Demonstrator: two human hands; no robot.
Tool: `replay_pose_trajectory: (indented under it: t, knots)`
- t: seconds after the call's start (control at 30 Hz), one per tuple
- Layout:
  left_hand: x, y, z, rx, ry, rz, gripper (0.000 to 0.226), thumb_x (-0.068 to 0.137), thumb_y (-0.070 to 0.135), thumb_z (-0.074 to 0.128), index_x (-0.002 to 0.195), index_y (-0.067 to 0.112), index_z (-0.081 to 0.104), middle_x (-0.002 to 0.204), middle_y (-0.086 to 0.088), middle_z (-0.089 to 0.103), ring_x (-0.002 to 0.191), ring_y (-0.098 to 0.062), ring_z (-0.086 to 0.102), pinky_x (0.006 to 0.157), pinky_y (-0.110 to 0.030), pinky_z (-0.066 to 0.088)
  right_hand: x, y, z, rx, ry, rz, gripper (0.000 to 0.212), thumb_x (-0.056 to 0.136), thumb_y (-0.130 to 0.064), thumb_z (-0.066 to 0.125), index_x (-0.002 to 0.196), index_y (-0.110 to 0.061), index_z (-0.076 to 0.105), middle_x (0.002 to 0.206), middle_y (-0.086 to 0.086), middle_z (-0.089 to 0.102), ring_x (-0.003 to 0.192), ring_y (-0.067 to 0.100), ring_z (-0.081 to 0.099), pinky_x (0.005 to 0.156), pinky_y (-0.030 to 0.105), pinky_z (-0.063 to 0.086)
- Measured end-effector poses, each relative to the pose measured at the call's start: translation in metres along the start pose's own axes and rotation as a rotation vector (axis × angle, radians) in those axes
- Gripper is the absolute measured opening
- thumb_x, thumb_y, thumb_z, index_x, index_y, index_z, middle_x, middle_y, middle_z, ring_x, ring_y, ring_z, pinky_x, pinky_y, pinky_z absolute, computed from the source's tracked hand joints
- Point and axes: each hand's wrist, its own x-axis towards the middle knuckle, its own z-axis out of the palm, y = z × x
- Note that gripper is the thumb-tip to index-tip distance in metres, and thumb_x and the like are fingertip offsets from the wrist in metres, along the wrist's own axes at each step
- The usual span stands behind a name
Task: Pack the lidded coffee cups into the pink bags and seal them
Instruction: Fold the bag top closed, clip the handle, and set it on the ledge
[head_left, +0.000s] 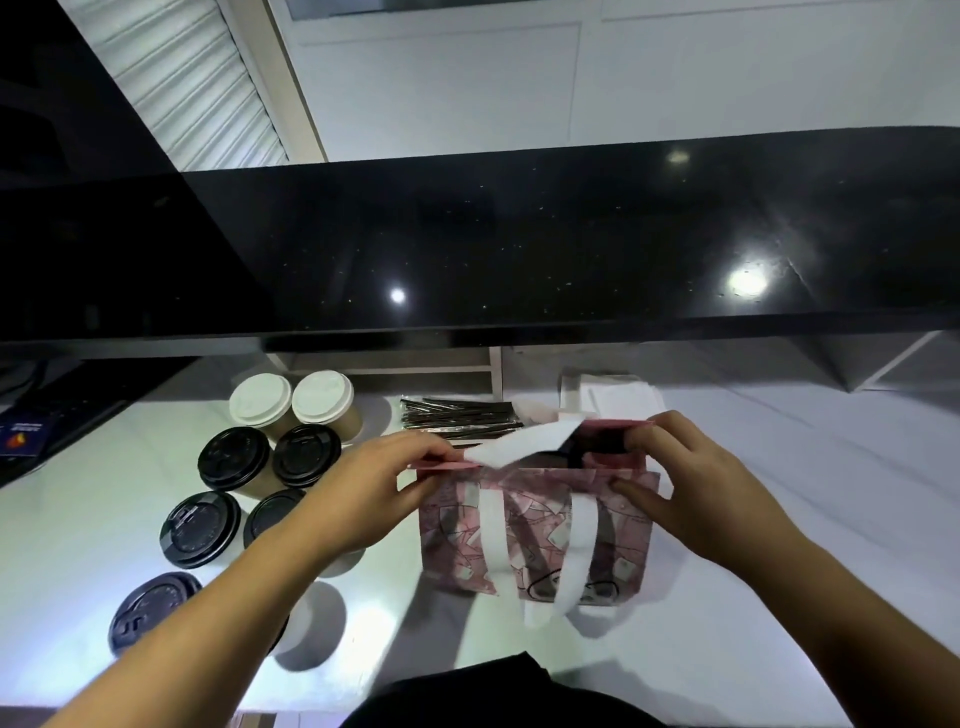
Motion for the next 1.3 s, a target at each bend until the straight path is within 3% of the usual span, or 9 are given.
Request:
replay_pose_trajectory:
  t: [0.1, 0.2, 0.37, 0.47, 0.57, 0.83, 0.97, 1.07, 1.3]
  knots:
    - [0.001, 0.004, -0.001, 0.093, -0.004, 0.035, 0.025, 0.094, 0.043, 0.057, 0.119, 0.045, 0.052, 0.106, 0.034, 0.059, 0.097, 0.007, 0.059, 0.080, -0.018, 0.051, -0.004, -0.005, 0.004, -0.032, 0.074, -0.029, 0.062, 0.079, -0.029, 0.085, 0.130, -0.029, 0.050, 0.117, -0.004, 0.055, 0.077, 0.012, 0.056, 0.053, 0.029, 0.059]
    - [0.004, 0.006, 0.001, 0.134, 0.021, 0.083, 0.031, 0.093, 0.020, 0.070, 0.114, 0.038, 0.054, 0.104, 0.024, 0.060, 0.094, -0.001, 0.059, 0.079, -0.028, 0.053, -0.005, -0.008, 0.006, -0.023, 0.134, -0.015, 0.072, 0.080, -0.025, 0.085, 0.140, -0.025, 0.045, 0.119, 0.000, 0.055, 0.086, 0.021, 0.062, 0.059, 0.034, 0.059]
    - [0.010, 0.010, 0.000, 0.136, -0.017, 0.129, 0.043, 0.090, 0.004, 0.067, 0.117, 0.036, 0.058, 0.111, 0.024, 0.063, 0.101, -0.007, 0.062, 0.086, -0.033, 0.052, -0.003, -0.010, 0.002, -0.066, 0.129, -0.079, 0.033, 0.091, -0.023, 0.072, 0.122, -0.014, 0.065, 0.116, 0.005, 0.061, 0.104, 0.028, 0.058, 0.078, 0.044, 0.057]
    - [0.010, 0.007, 0.001, 0.132, -0.038, 0.123, 0.053, 0.087, 0.000, 0.062, 0.126, 0.037, 0.062, 0.118, 0.029, 0.061, 0.110, -0.005, 0.059, 0.093, -0.026, 0.048, -0.003, -0.012, 0.002, -0.093, 0.162, -0.097, 0.020, 0.092, -0.017, 0.071, 0.111, -0.011, 0.069, 0.114, 0.004, 0.065, 0.103, 0.027, 0.059, 0.078, 0.044, 0.057]
    - [0.008, 0.002, 0.005, 0.083, 0.014, 0.039, 0.059, 0.084, -0.010, 0.069, 0.129, 0.028, 0.070, 0.115, 0.029, 0.060, 0.110, -0.006, 0.060, 0.092, -0.033, 0.053, -0.004, -0.012, 0.002, -0.103, 0.221, -0.122, 0.015, 0.094, -0.017, 0.065, 0.105, -0.009, 0.068, 0.111, 0.006, 0.068, 0.101, 0.029, 0.061, 0.075, 0.043, 0.060]
    - [0.009, 0.011, 0.012, 0.126, 0.061, -0.010, 0.052, 0.082, -0.008, 0.072, 0.122, 0.024, 0.074, 0.111, 0.020, 0.071, 0.093, -0.003, 0.048, 0.080, -0.012, 0.036, -0.012, -0.015, 0.006, 0.028, 0.217, -0.106, 0.019, 0.102, -0.028, 0.054, 0.112, -0.014, 0.063, 0.111, -0.001, 0.066, 0.104, 0.022, 0.058, 0.083, 0.035, 0.058]
    - [0.008, 0.011, 0.012, 0.121, 0.054, -0.028, 0.053, 0.078, -0.010, 0.073, 0.121, 0.021, 0.073, 0.106, 0.029, 0.059, 0.093, -0.004, 0.047, 0.079, -0.012, 0.035, -0.016, -0.010, -0.002, 0.056, 0.071, -0.104, 0.042, 0.093, -0.052, 0.063, 0.123, -0.022, 0.059, 0.120, -0.004, 0.063, 0.109, 0.018, 0.056, 0.086, 0.029, 0.054]
    - [0.010, 0.010, 0.012, 0.125, 0.055, -0.007, 0.046, 0.082, -0.007, 0.076, 0.121, 0.018, 0.074, 0.108, 0.020, 0.067, 0.095, -0.011, 0.054, 0.079, -0.017, 0.039, -0.016, -0.010, -0.006, 0.044, 0.019, -0.093, 0.046, 0.090, -0.055, 0.062, 0.124, -0.024, 0.058, 0.123, -0.006, 0.062, 0.111, 0.017, 0.056, 0.085, 0.030, 0.058]
    - [0.013, 0.008, 0.007, 0.099, 0.091, 0.110, 0.056, 0.084, -0.005, 0.067, 0.121, 0.037, 0.060, 0.117, 0.029, 0.059, 0.101, -0.001, 0.054, 0.078, -0.019, 0.047, -0.007, -0.011, -0.001, -0.173, 0.083, -0.145, 0.024, 0.091, -0.029, 0.070, 0.111, -0.015, 0.071, 0.112, 0.004, 0.068, 0.100, 0.027, 0.061, 0.076, 0.042, 0.059]
